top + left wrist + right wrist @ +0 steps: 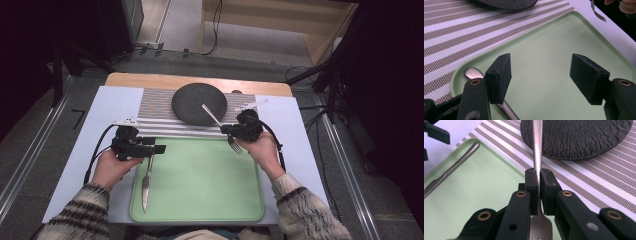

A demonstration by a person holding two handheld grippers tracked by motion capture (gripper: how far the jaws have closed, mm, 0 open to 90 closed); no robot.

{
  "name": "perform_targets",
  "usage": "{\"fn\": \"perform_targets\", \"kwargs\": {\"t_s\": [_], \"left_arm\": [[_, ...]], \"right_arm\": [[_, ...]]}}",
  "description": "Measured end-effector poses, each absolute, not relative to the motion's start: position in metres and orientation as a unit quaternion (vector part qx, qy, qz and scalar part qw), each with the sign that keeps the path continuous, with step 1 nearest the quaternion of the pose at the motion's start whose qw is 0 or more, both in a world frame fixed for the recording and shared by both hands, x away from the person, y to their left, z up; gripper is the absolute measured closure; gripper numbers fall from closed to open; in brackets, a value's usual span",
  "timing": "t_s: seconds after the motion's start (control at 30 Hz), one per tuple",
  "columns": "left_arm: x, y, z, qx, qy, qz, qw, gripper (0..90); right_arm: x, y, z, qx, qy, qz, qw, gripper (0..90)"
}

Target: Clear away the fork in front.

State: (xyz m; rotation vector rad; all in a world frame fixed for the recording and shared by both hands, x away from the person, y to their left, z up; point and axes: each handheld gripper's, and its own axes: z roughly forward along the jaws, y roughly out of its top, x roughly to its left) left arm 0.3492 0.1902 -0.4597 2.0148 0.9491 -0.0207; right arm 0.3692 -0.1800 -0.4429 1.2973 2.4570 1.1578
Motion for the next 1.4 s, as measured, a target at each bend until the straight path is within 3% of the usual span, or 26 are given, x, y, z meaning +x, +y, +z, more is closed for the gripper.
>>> {"fn": "perform_targets", "kwargs": {"t_s": [0.77, 1.4], "left_arm": [[0.367, 0.17, -0.441, 0.819, 0.358, -0.004, 0.448, 33.9], [0.376, 0.152, -0.436, 0.822, 0.338, -0.005, 0.459, 27.5]], "right_arm": [[0.354, -0.164, -0.446, 0.41, 0.819, 0.398, 0.057, 83.3], [0.344, -0.145, -0.453, 0.396, 0.821, 0.408, 0.051, 83.3]]}}
